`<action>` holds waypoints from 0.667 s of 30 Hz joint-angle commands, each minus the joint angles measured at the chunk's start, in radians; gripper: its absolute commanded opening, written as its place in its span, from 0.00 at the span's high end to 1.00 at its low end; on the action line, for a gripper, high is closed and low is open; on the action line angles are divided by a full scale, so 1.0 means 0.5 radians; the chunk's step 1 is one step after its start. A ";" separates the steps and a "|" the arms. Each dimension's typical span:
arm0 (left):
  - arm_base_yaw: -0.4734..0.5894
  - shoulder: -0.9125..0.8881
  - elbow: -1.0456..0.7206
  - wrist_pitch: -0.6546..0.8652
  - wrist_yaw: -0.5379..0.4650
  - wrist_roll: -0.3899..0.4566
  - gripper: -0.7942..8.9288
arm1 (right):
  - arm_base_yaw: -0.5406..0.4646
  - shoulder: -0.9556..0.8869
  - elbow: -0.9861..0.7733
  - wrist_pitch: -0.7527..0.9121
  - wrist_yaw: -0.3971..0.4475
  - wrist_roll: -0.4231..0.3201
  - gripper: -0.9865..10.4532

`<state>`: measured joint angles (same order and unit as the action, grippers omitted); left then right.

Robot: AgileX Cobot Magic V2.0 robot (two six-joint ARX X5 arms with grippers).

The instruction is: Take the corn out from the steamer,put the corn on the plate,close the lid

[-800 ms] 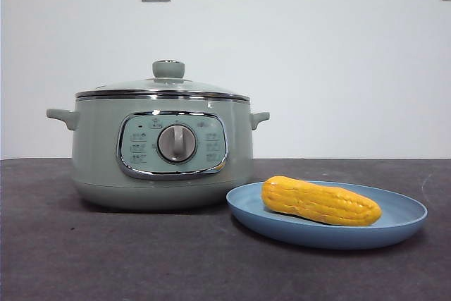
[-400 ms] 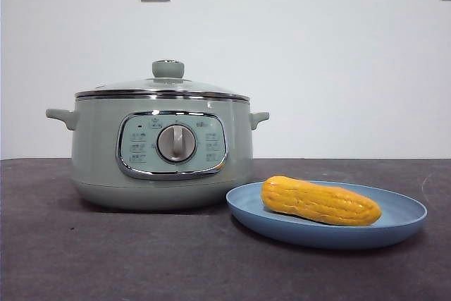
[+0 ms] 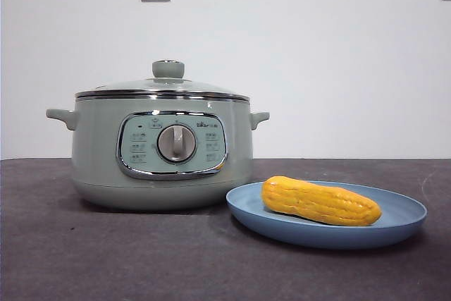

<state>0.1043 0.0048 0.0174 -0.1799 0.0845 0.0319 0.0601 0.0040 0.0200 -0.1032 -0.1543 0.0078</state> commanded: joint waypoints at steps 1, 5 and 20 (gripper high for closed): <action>0.008 -0.005 -0.029 0.009 -0.008 -0.020 0.92 | -0.001 -0.005 -0.031 -0.047 0.009 -0.012 0.91; 0.008 -0.005 -0.029 0.008 -0.008 -0.020 0.92 | -0.001 -0.005 -0.030 -0.137 0.008 -0.018 0.91; 0.008 -0.005 -0.029 0.009 -0.008 -0.020 0.92 | 0.001 -0.005 -0.030 -0.129 0.007 0.004 0.91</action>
<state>0.1047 0.0048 0.0174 -0.1799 0.0845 0.0319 0.0601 0.0040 0.0151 -0.1566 -0.1532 0.0040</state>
